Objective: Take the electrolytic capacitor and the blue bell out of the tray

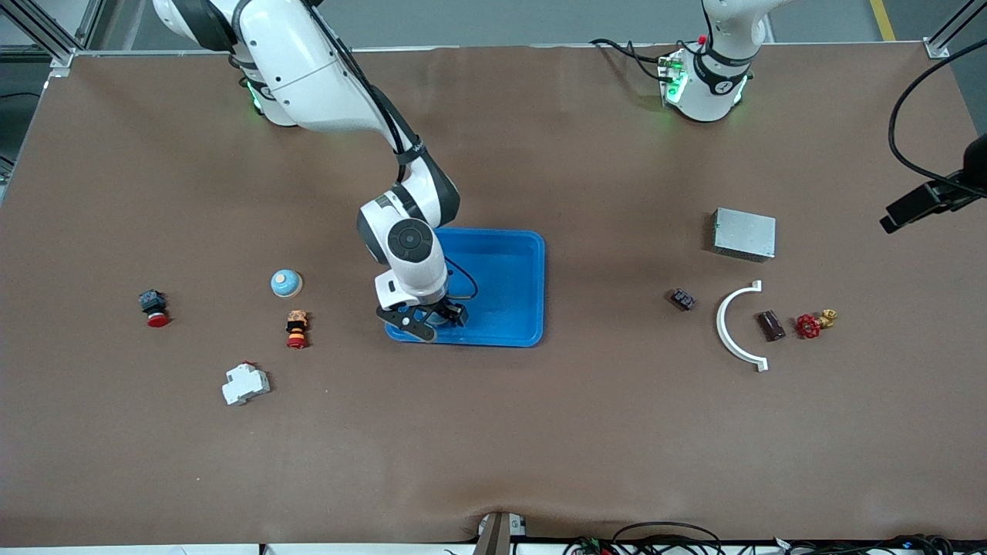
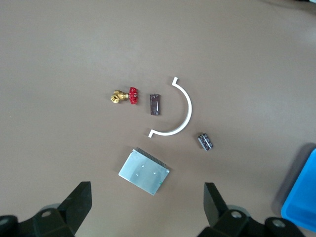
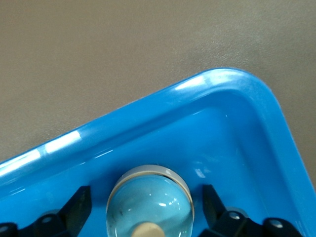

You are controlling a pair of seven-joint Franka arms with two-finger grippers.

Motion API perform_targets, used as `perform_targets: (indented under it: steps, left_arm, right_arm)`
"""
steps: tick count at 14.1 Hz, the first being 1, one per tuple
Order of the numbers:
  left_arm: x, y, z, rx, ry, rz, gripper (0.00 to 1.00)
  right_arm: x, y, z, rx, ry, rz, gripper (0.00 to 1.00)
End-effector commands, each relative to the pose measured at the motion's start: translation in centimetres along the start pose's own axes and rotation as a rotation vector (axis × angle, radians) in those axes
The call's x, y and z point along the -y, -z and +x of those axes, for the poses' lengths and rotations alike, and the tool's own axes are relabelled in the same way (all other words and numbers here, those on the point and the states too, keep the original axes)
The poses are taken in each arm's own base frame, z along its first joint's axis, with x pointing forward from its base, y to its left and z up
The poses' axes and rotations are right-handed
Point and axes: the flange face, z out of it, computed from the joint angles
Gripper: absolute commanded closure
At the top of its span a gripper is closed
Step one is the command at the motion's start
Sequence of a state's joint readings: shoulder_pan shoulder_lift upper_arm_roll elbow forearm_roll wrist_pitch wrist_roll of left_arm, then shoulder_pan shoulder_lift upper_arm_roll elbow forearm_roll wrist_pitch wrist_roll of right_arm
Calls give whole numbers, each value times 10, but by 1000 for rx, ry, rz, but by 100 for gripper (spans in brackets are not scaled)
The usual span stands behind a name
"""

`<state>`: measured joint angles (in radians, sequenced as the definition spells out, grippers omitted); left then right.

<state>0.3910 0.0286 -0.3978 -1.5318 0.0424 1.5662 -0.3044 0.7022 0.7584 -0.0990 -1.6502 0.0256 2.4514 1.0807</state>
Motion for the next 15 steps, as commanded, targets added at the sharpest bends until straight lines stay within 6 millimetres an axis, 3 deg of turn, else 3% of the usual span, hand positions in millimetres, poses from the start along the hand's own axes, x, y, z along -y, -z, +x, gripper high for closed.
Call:
perform_targets:
  steps: [1, 2, 4, 9, 12, 15]
  left_arm:
    - [-5, 3, -11, 20, -23, 1, 0]
    - [-8, 13, -19, 4, -35, 2, 0]
    - [-32, 18, -39, 11, -75, 27, 0]
    - [-35, 28, -58, 22, -106, 30, 0]
    - [-32, 25, -59, 26, -105, 27, 0]
    - [-31, 25, -57, 16, -101, 24, 0]
  right_arm:
    - [3, 7, -1, 2, 5, 3, 75]
    - [2, 7, 0, 3, -2, 3, 100]
    - [3, 8, -1, 8, -9, 7, 100]
    - [1, 24, -3, 45, -18, -29, 100]
    - [-8, 77, 9, 83, -26, -54, 100]
    - [-42, 124, 42, 153, 37, -71, 100]
